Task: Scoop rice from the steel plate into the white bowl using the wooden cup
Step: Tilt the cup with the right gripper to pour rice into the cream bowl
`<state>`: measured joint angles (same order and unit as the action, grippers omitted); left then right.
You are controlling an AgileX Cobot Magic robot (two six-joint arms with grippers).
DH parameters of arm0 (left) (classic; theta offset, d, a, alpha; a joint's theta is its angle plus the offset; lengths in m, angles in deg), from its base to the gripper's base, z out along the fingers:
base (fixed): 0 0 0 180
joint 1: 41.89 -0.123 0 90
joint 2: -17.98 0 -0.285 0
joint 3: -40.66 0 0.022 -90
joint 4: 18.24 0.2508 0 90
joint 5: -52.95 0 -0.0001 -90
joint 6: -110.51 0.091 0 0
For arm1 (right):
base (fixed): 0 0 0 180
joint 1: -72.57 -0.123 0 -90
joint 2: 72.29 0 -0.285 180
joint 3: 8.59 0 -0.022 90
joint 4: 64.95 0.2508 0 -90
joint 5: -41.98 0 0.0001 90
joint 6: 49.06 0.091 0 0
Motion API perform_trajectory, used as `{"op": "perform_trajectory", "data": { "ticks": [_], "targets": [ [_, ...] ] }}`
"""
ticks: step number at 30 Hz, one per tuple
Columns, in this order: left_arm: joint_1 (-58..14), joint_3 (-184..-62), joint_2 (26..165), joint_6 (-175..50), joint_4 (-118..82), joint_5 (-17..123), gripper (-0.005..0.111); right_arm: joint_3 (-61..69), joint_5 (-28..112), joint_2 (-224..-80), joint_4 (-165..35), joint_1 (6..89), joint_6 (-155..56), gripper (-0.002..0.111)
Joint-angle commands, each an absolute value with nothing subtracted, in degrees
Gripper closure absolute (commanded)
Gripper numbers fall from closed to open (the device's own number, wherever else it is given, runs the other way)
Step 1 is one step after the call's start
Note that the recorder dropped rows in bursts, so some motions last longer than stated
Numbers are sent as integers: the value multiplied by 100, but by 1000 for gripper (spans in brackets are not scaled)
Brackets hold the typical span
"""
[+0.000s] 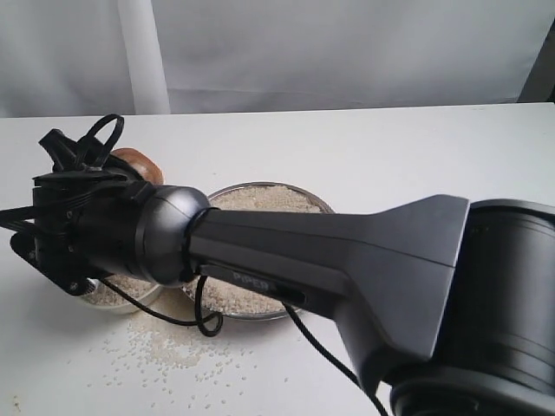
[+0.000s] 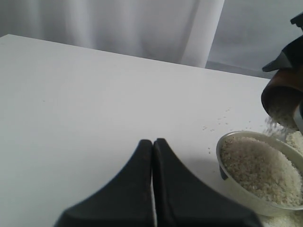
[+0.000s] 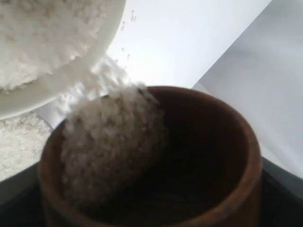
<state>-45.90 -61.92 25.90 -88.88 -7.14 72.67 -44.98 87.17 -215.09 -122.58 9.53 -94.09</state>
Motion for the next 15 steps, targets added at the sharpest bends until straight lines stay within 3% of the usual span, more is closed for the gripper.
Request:
{"op": "perform_trajectory", "data": {
  "ticks": [1, 15],
  "targets": [
    [-4590, -6212, 2577, -8895, -699, 7228, 107, -4545, 8783, -21447, -12451, 916, -9448, 108],
    [-4590, -6212, 2577, -8895, -699, 7228, 107, -4545, 8941, -21447, -12950, 840, -9448, 108]
  ]
}}
